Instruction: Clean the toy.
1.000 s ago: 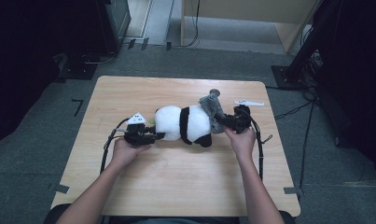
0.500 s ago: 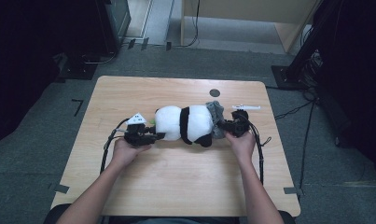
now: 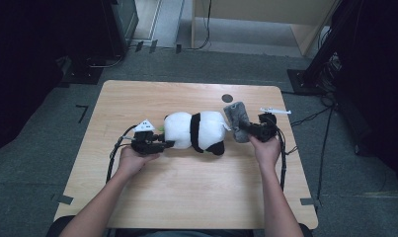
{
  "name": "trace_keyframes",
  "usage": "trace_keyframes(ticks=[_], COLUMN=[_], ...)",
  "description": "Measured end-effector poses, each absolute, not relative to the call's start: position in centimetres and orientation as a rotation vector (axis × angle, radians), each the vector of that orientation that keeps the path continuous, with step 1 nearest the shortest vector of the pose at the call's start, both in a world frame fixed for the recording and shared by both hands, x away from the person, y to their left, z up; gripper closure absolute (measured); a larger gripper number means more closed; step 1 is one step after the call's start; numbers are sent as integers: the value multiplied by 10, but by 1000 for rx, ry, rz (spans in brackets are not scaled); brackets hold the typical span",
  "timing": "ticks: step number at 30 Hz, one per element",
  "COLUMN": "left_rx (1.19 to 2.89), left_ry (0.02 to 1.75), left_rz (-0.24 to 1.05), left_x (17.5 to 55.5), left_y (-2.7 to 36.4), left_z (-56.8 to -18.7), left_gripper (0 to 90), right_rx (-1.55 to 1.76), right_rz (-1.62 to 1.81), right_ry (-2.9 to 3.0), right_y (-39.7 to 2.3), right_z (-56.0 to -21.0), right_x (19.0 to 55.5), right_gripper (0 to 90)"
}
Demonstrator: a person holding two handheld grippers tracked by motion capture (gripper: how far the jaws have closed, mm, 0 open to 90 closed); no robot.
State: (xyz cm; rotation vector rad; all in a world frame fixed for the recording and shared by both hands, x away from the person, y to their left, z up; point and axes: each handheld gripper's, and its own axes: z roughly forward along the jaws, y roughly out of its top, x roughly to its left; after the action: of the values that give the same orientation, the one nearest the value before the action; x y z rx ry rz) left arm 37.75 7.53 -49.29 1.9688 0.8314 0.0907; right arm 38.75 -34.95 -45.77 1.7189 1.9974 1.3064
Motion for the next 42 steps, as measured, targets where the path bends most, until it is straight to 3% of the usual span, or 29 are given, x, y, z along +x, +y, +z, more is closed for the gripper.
trace_keyframes(ticks=[6, 14, 19, 42], left_rx=[1969, 1969, 1970, 1964], left_ry=[829, 828, 827, 833], left_rz=[91, 90, 90, 85], left_x=[378, 378, 378, 378], left_y=[75, 75, 76, 75], left_z=[-493, -493, -493, -494], left_gripper=[566, 566, 566, 564], right_rx=[1649, 1516, 1484, 1620], right_rz=[1357, 1398, 1338, 1186], right_ry=[1964, 2047, 2104, 2158], right_y=[-348, -316, -299, -308], right_z=[-436, -420, -428, -474], right_x=[382, 380, 382, 390], right_gripper=[748, 742, 732, 739])
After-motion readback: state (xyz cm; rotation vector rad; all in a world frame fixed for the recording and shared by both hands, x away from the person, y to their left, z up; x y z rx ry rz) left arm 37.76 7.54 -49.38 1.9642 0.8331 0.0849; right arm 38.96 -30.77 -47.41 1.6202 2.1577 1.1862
